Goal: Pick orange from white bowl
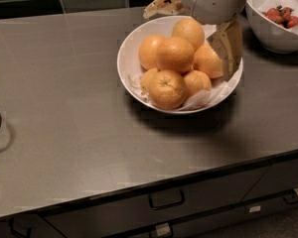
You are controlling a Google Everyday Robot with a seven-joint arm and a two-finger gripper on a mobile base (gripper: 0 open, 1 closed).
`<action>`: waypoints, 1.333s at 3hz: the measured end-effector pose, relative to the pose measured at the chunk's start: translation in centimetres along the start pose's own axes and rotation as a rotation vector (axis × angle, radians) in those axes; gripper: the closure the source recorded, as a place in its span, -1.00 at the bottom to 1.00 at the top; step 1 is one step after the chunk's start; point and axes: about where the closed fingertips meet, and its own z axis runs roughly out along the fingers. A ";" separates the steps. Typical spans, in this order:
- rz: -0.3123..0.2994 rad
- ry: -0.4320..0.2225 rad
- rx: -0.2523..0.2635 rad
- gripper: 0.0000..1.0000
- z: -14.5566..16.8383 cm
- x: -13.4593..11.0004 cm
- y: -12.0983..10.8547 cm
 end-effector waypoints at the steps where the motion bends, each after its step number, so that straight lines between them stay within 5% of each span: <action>1: -0.011 -0.026 -0.017 -1.00 1.2 -0.6 0.3; 4: -0.046 -0.208 -0.111 -1.00 6.3 -3.7 2.2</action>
Offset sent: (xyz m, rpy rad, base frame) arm -0.0356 0.0018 -0.0602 -0.0237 0.2474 0.0860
